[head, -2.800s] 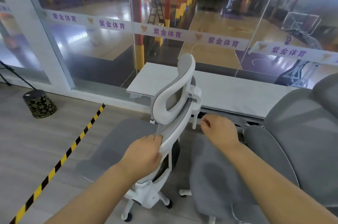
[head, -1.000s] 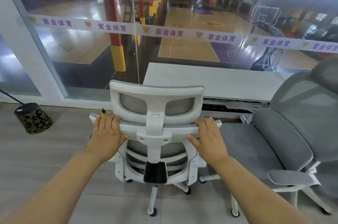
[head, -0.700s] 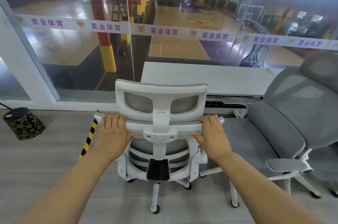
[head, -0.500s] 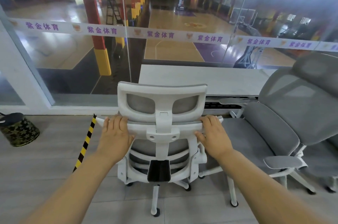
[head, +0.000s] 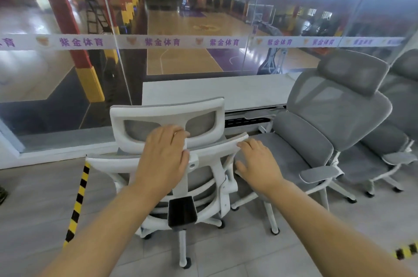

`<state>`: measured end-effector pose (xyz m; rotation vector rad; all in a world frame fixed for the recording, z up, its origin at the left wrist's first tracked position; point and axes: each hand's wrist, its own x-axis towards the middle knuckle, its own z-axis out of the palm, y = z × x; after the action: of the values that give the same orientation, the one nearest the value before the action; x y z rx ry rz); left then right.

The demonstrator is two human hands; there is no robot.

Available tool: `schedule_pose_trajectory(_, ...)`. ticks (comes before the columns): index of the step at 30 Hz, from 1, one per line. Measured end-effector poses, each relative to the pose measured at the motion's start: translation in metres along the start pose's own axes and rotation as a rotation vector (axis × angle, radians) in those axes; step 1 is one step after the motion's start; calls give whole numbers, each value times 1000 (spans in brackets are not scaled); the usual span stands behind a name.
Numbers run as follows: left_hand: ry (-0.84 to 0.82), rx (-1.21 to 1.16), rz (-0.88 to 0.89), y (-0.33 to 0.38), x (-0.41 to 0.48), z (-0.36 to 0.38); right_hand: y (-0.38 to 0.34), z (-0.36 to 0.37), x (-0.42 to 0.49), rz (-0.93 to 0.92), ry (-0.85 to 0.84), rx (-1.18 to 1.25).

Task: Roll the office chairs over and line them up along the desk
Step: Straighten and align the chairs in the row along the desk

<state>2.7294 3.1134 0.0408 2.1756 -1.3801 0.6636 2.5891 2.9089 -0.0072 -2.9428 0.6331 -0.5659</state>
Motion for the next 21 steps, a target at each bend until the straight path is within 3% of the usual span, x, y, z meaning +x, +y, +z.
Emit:
schedule_pose_trajectory(9,-105,-133,209,102,47,65,100,-41,-66,220,-32,-43)
schedule_pose_trajectory(14,-180,-184,341,194,78,113,189,-74,-111,379,-6,-61)
schedule_pose_trajectory(21,-205,-231,398,343,119,189,330,-115,-172,426,-16,-107)
